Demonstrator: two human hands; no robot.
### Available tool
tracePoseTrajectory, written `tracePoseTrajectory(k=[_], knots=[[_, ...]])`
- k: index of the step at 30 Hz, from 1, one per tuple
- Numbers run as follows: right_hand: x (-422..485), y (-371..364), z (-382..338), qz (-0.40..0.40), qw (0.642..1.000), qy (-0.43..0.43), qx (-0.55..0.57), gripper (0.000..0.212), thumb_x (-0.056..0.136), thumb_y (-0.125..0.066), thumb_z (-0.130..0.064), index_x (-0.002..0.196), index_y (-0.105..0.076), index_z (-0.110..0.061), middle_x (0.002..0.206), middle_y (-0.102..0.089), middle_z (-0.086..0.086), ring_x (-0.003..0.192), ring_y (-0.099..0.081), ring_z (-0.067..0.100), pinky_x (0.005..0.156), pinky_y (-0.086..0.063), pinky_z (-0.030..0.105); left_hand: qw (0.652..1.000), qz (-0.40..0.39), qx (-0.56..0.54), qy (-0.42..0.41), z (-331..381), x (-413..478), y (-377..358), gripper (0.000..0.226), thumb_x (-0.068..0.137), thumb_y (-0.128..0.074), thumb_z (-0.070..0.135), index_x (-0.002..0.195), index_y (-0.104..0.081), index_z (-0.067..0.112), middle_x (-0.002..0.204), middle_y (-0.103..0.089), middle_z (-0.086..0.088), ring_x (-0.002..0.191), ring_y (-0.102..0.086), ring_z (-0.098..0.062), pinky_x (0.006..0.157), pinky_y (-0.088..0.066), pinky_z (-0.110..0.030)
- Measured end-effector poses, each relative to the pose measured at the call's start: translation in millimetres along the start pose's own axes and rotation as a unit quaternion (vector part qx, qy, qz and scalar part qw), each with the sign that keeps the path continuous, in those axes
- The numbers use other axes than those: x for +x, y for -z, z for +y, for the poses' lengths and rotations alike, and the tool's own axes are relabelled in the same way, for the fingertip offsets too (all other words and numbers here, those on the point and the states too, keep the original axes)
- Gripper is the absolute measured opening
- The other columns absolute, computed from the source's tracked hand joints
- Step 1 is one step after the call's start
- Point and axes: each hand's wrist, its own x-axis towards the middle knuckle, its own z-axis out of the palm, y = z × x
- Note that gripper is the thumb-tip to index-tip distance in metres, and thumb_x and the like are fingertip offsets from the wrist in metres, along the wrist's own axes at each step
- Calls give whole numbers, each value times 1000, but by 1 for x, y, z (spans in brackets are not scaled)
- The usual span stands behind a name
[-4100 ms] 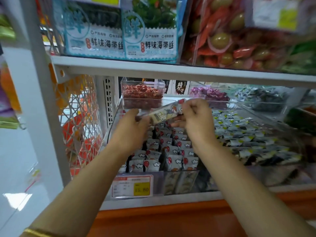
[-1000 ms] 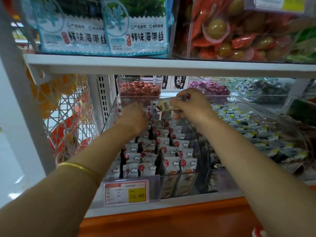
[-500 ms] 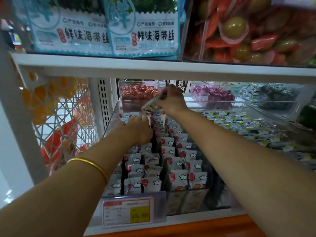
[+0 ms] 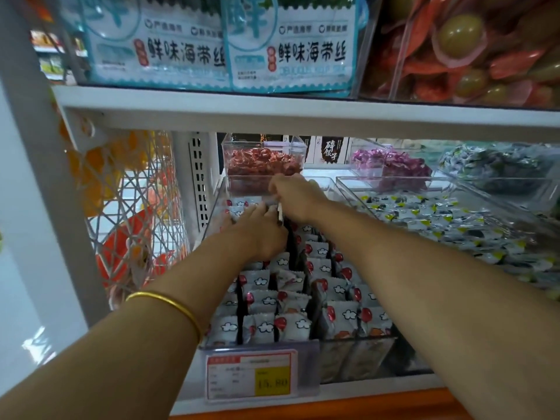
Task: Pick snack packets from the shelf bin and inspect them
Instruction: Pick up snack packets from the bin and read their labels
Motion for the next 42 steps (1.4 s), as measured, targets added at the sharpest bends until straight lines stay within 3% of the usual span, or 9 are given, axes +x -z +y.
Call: tracePoseTrajectory(k=[6, 10, 14, 16, 20, 23, 31, 38, 42], knots=[[-37, 36, -5, 58, 982, -33, 175, 33, 91, -40, 2, 122, -47, -10, 112, -61, 11, 95, -59, 22, 68, -47, 30, 999, 43, -32, 6, 9, -19, 10, 47, 97, -27, 31, 137, -37, 8, 149, -29, -13, 139, -22, -29, 112, -15, -57], [-97, 45, -6, 94, 958, -22, 271, 25, 94, -40, 0, 104, -53, -19, 97, -66, 2, 61, -56, -5, 45, -39, 19, 990, 108, -91, -15, 18, -50, 14, 39, 98, -32, 22, 123, -43, -6, 140, -38, -25, 137, -26, -34, 107, -27, -53], [-145, 50, -6, 129, 952, -28, 276, 22, 95, -44, -3, 107, -59, -13, 91, -68, 0, 84, -65, 16, 65, -47, 19, 991, 94, -94, -30, 30, -83, 15, 34, 97, -33, 21, 121, -47, 2, 134, -42, -21, 127, -35, -35, 107, -26, -55], [-159, 51, -9, 134, 952, -34, 273, 21, 93, -47, -4, 105, -62, -14, 90, -69, 0, 86, -64, 13, 71, -45, 14, 993, 59, -92, -52, 36, -97, 12, 33, 97, -31, 25, 119, -52, 11, 125, -45, -14, 124, -37, -31, 107, -24, -56], [-177, 55, -13, 136, 960, -14, 245, 16, 89, -56, -6, 97, -66, -15, 81, -63, -8, 77, -60, 4, 66, -44, 11, 997, 24, 6, -71, 39, -115, -3, 44, 99, -23, 34, 140, -36, 22, 150, -26, -1, 140, -15, -19, 110, -5, -59], [-183, 55, -11, 105, 980, -1, 169, 17, 87, -59, -9, 96, -69, -19, 83, -61, -9, 80, -55, 7, 70, -45, 17, 997, 21, 49, -64, 31, -120, -11, 51, 100, -17, 38, 148, -15, 24, 158, -7, 5, 144, 0, -14, 110, 1, -60], [-187, 52, -15, -6, 998, 54, -34, 12, 83, -63, -29, 93, -68, -26, 94, -62, -6, 105, -42, 16, 79, -24, 30, 996, 50, 48, -47, 24, -124, -16, 51, 100, -16, 37, 150, -10, 26, 158, -6, 5, 145, 2, -12, 112, 0, -56], [-192, 68, -11, 151, 946, 0, 286, 7, 89, -57, -10, 83, -57, -13, 75, -55, -6, 67, -52, 11, 61, -40, 21, 974, 165, -133, -79, 28, -133, -4, 48, 99, -30, 37, 144, -34, 20, 153, -27, -1, 141, -19, -15, 117, -12, -39], [-195, 74, -1, 288, 881, -62, 371, 9, 89, -57, -10, 80, -57, -9, 73, -58, 6, 62, -51, 11, 57, -41, 20, 928, 196, -299, -107, 42, -140, 9, 42, 95, -42, 38, 129, -53, 18, 126, -56, 1, 112, -50, -10, 84, -38, -21]])
